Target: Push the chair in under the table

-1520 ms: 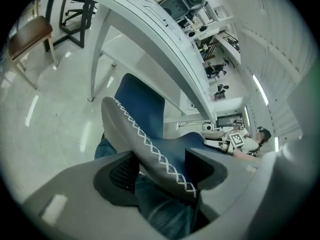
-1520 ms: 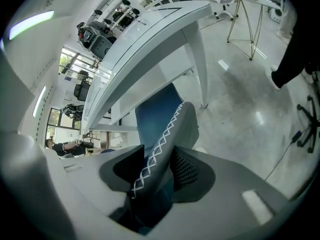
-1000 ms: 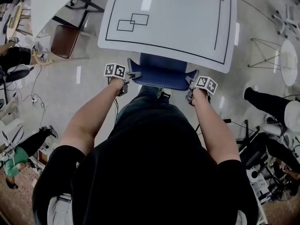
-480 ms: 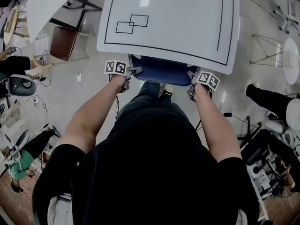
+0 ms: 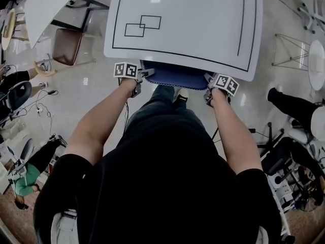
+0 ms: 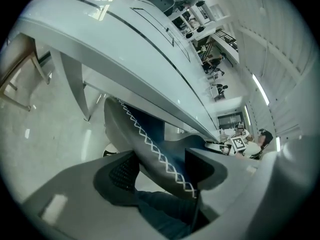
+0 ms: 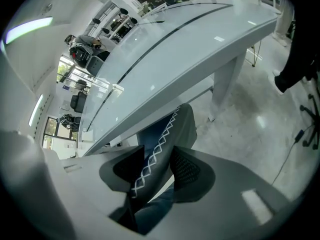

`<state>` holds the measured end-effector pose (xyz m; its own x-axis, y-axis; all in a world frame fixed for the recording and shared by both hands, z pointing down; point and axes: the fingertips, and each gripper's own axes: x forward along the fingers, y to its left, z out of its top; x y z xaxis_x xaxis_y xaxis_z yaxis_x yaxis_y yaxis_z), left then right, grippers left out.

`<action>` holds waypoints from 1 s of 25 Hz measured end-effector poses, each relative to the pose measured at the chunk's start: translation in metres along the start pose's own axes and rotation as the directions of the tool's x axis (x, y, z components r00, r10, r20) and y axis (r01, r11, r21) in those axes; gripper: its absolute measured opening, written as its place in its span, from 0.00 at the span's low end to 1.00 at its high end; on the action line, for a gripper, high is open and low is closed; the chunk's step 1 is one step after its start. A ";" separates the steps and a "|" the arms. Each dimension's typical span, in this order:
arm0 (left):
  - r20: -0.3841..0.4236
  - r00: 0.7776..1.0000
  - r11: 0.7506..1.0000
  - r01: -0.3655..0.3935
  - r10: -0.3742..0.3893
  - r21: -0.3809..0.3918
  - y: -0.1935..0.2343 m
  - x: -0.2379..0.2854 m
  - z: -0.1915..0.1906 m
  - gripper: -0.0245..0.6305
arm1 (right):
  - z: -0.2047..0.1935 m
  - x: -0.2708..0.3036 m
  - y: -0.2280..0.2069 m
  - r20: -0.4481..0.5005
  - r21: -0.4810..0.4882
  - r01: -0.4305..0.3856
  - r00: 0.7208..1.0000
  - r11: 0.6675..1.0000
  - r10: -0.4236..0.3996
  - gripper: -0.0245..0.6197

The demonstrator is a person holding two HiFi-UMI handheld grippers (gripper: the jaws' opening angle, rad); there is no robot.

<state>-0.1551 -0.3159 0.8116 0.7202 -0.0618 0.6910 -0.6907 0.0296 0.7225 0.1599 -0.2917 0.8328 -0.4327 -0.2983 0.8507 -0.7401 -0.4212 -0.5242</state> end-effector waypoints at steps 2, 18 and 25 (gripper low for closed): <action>0.003 1.000 1.000 0.004 -0.004 -0.002 -0.001 0.003 -0.002 0.66 | 0.002 0.000 -0.002 0.007 0.000 0.002 1.000 1.000 -0.002 0.34; 0.043 0.999 1.000 0.013 -0.012 -0.011 0.004 0.007 -0.004 0.66 | 0.001 0.004 -0.006 0.043 -0.004 -0.017 0.999 1.000 0.017 0.34; 0.069 0.998 1.000 0.002 -0.001 -0.019 0.003 0.013 0.002 0.66 | 0.013 0.006 -0.007 0.067 -0.015 -0.007 0.998 1.000 0.008 0.33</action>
<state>-0.1477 -0.3191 0.8226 0.7146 -0.1308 0.6872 -0.6877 0.0486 0.7243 0.1695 -0.3015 0.8409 -0.4032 -0.3585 0.8419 -0.7449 -0.4059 -0.5296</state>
